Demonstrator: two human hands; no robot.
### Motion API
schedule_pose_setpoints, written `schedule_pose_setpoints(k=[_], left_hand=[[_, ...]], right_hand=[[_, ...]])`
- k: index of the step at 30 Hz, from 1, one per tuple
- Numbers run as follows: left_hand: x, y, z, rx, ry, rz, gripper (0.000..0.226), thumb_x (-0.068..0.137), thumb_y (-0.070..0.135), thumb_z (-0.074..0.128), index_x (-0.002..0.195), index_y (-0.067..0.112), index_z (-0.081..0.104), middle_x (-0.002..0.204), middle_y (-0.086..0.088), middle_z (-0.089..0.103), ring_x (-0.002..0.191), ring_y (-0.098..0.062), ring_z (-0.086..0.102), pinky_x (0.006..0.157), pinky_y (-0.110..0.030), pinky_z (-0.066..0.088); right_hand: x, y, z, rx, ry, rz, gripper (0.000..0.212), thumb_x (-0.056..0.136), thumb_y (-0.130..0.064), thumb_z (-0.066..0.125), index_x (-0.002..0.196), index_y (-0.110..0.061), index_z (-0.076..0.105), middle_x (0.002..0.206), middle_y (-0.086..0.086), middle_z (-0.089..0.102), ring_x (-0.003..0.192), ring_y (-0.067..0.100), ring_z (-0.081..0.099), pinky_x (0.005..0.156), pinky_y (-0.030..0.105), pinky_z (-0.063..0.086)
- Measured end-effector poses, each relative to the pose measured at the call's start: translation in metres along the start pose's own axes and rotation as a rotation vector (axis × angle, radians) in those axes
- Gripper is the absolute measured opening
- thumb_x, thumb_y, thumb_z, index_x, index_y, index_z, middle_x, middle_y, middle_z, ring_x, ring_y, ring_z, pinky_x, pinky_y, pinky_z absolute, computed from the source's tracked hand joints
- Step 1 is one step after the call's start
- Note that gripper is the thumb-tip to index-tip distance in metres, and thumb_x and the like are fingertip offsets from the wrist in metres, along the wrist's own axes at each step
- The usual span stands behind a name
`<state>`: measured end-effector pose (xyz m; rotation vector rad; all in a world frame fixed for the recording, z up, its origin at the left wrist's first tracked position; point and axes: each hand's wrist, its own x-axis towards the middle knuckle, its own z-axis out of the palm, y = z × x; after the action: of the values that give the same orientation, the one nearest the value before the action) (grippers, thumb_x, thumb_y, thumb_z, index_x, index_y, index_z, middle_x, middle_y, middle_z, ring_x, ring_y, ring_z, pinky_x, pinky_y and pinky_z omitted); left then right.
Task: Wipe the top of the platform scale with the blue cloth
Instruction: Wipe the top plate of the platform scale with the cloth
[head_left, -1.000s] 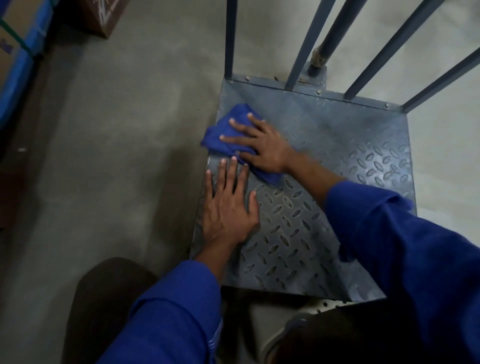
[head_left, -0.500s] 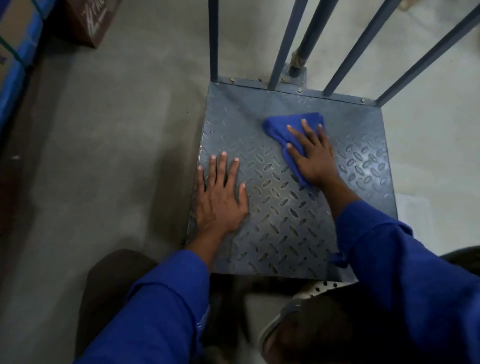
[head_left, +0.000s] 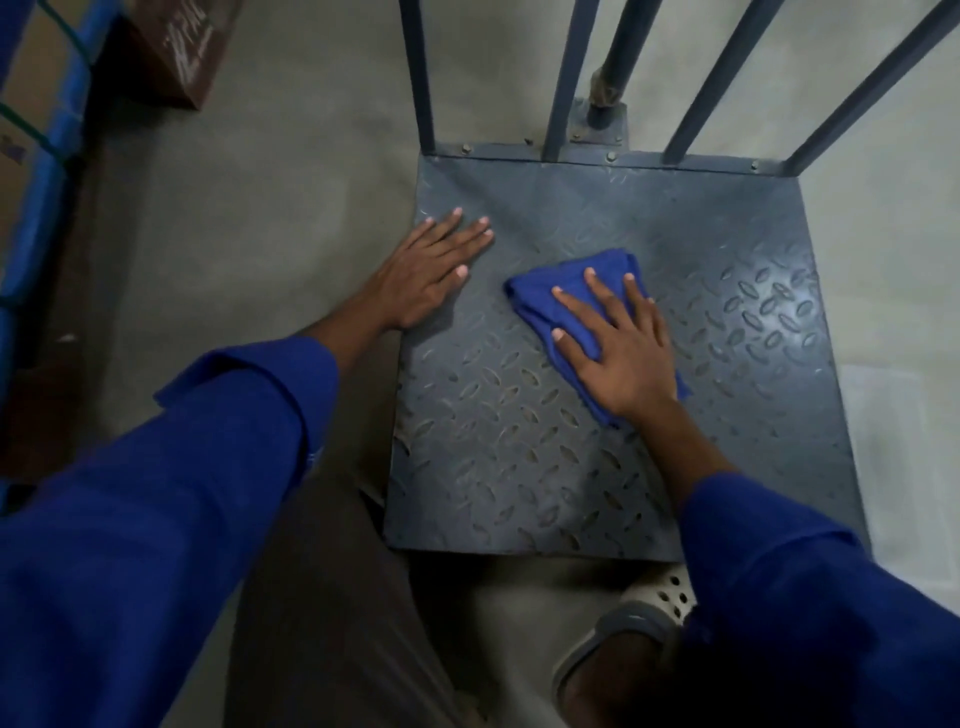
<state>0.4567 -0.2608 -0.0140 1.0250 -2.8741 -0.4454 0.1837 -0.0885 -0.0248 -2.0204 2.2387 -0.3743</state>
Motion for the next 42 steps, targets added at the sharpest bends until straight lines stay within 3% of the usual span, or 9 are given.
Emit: schedule_pose_setpoints(k=[2,7,15,19,24,28,36,42], left_hand=[[0.006,-0.010,-0.005,0.001,-0.026,0.012,0.062,0.112,0.046,0.020,0.169,0.023,0.022,0.177,0.002,0.016,0.165,-0.026,0.007,0.131,-0.045,0.004],[0.019,-0.024,-0.013,0.091,-0.136,0.094,0.067,0.110,0.051,0.011,0.171,0.025,0.010,0.179,-0.001,0.002,0.165,-0.027,-0.003,0.131,-0.044,-0.001],[0.026,-0.022,-0.023,0.083,-0.259,0.064,0.061,0.116,0.042,0.022,0.170,0.030,-0.006,0.177,0.003,-0.017,0.163,-0.025,-0.019,0.129,-0.044,-0.011],[0.026,-0.016,-0.024,0.036,-0.258,-0.002,0.060,0.116,0.039,0.024,0.170,0.033,-0.002,0.177,0.005,-0.014,0.163,-0.025,-0.018,0.127,-0.039,-0.014],[0.026,-0.016,-0.019,0.024,-0.100,-0.033,0.059,0.111,0.046,0.012,0.169,0.036,0.017,0.179,0.003,0.005,0.165,-0.026,-0.004,0.129,-0.037,-0.007],[0.037,-0.025,-0.017,0.017,-0.025,-0.046,0.056,0.113,0.042,0.018,0.168,0.033,0.023,0.178,0.001,0.012,0.165,-0.028,0.003,0.130,-0.039,-0.002],[0.060,-0.060,-0.011,-0.073,0.034,0.050,0.053,0.112,0.040,0.026,0.165,0.034,0.033,0.177,0.002,0.018,0.165,-0.024,0.004,0.130,-0.047,-0.003],[0.072,-0.076,0.000,-0.172,0.186,0.088,0.058,0.109,0.036,0.034,0.159,0.010,0.045,0.169,-0.012,0.036,0.161,-0.032,0.024,0.128,-0.050,0.010]], right_hand=[[0.007,-0.017,0.003,0.003,-0.019,0.001,0.059,0.103,-0.071,0.028,0.159,-0.054,0.032,0.174,-0.012,0.024,0.163,0.032,0.014,0.130,0.056,0.017],[0.003,-0.079,0.026,-0.042,-0.138,-0.558,0.055,0.106,-0.066,0.032,0.160,-0.054,0.032,0.175,-0.011,0.023,0.164,0.030,0.014,0.131,0.053,0.015],[0.034,-0.120,0.036,0.000,-0.227,-0.831,0.052,0.106,-0.062,0.034,0.157,-0.054,0.038,0.173,-0.013,0.026,0.163,0.028,0.018,0.131,0.053,0.015],[0.032,-0.076,0.020,0.042,-0.209,-0.692,0.054,0.106,-0.064,0.037,0.159,-0.049,0.038,0.174,-0.011,0.025,0.164,0.029,0.014,0.132,0.051,0.014],[-0.001,0.036,-0.007,0.037,0.036,-0.163,0.054,0.108,-0.063,0.037,0.159,-0.044,0.041,0.171,-0.005,0.034,0.161,0.034,0.024,0.124,0.058,0.030],[0.003,0.026,-0.015,0.001,-0.011,0.049,0.059,0.104,-0.068,0.035,0.160,-0.049,0.035,0.174,-0.010,0.027,0.162,0.033,0.019,0.127,0.056,0.025],[0.045,0.002,-0.002,0.031,-0.060,0.152,0.064,0.101,-0.074,0.025,0.162,-0.054,0.022,0.177,-0.013,0.010,0.165,0.030,0.001,0.132,0.053,0.006],[0.062,-0.077,0.022,-0.014,-0.079,-0.051,0.061,0.104,-0.067,0.026,0.162,-0.051,0.026,0.176,-0.009,0.017,0.164,0.033,0.007,0.131,0.056,0.011]])
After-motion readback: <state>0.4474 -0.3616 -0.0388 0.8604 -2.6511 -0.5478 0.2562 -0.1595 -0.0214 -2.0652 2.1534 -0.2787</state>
